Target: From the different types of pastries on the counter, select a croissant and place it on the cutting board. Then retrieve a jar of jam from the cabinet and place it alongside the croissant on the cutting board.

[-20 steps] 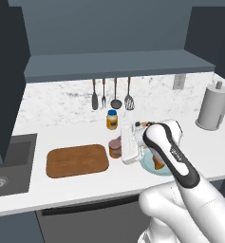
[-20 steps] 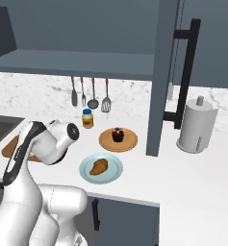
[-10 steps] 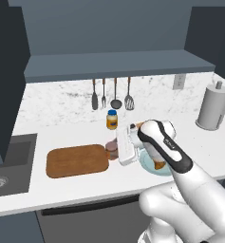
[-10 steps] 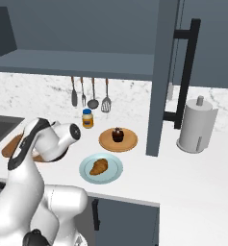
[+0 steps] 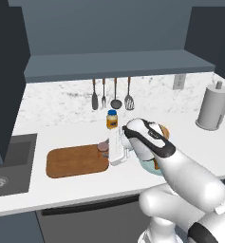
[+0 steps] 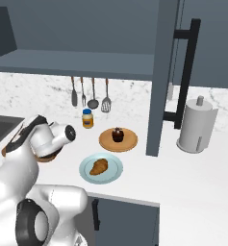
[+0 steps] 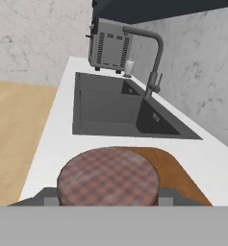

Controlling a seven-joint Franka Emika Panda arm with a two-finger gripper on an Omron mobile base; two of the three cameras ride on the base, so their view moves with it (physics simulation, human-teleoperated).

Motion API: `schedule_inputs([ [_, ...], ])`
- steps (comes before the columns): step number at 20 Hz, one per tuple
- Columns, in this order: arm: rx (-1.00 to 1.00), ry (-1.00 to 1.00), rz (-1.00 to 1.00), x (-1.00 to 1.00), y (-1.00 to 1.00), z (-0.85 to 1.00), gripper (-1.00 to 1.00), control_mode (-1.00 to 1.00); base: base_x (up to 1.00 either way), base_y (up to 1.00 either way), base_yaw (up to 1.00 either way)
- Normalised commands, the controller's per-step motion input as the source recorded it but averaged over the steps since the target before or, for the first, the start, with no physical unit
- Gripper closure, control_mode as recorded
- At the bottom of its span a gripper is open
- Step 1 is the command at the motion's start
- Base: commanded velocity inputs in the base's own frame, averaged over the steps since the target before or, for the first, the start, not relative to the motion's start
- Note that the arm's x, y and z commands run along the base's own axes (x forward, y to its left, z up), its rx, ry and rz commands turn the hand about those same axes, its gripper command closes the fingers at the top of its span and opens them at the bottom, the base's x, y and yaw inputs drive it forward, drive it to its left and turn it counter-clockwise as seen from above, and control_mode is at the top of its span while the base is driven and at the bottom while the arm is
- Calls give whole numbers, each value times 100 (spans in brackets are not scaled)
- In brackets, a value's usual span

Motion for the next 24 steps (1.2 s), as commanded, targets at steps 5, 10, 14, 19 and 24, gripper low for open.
schedule_inputs([
  [5, 0, 0, 0, 50, 0, -14, 100, -100, 0, 0, 0],
  [10, 0, -4, 4, 38, 0, -21, 100, -100, 0, 0, 0],
  [14, 0, -2, 11, 10, 0, -29, 100, -100, 0, 0, 0],
  [19, 0, -1, 9, 17, 0, -35, 100, -100, 0, 0, 0],
  [24, 0, 0, 0, 52, 2, -35, 100, -100, 0, 0, 0],
])
